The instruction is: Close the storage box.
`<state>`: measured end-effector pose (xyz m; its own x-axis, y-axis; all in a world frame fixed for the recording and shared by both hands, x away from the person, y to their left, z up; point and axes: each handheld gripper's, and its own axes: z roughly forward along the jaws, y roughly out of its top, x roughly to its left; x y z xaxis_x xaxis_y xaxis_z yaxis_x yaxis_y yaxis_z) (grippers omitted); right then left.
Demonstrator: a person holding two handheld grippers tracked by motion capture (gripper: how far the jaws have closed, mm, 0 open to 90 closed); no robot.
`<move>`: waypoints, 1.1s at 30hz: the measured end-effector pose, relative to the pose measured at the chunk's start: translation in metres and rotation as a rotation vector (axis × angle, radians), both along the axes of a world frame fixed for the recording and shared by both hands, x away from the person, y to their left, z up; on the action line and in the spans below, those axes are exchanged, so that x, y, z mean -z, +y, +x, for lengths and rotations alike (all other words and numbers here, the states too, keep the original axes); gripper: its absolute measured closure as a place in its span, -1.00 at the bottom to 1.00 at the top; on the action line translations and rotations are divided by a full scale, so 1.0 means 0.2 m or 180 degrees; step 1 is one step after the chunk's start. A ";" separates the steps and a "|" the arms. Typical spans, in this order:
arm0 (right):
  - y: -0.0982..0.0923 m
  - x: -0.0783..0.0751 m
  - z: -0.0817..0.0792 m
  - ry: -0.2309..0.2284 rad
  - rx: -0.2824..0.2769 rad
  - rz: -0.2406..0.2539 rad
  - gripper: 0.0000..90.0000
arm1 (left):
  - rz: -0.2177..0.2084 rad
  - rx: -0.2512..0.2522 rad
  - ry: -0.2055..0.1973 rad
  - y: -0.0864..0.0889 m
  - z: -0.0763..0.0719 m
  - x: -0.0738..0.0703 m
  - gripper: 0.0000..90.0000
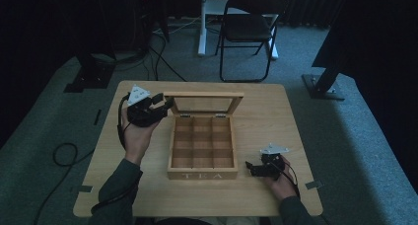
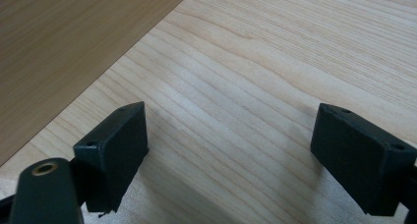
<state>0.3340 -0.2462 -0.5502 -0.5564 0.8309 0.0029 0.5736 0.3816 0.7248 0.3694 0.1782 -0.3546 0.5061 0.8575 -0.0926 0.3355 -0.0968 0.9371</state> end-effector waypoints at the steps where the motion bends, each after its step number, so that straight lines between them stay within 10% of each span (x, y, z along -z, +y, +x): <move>1: 0.00 0.00 0.00 -0.0002 0.0002 0.0000 -0.69 | 0.0002 0.0001 0.0006 0.00 -0.01 0.00 0.17; 33: 0.00 0.00 0.00 0.0000 0.0003 -0.0001 -0.69 | -0.0060 0.0006 0.0121 0.01 -0.15 0.09 0.08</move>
